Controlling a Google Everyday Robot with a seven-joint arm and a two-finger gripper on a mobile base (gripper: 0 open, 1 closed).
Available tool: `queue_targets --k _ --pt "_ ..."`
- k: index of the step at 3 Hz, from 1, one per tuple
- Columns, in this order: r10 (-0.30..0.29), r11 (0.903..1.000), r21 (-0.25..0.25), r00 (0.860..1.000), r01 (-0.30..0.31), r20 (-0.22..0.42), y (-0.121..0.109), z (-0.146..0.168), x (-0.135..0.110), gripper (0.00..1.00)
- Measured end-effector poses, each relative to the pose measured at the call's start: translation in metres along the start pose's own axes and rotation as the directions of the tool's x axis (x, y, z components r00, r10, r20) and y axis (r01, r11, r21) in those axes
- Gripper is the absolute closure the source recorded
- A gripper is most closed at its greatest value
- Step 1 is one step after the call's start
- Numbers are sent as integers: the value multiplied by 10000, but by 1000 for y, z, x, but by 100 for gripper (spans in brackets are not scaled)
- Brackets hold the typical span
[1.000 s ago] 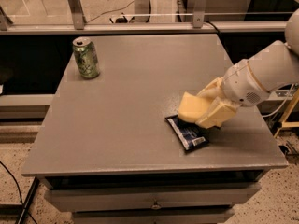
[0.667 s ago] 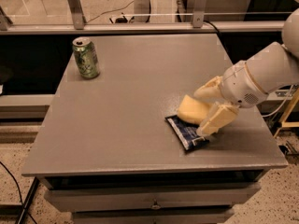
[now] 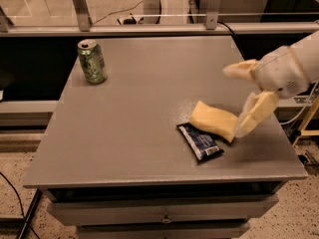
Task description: Move sponge near rxbar blueberry
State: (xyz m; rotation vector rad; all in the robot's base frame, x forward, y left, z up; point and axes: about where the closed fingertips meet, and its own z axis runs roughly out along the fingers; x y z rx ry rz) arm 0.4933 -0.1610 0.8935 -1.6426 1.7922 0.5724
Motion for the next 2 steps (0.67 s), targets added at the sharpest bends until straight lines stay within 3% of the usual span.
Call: queue_targets --k 1,2 --pt "-617 9958 724 9958 567 681 -16 -60 -10 0" --pt "-876 9908 1099 9933 790 756 -23 -75 -21 0"
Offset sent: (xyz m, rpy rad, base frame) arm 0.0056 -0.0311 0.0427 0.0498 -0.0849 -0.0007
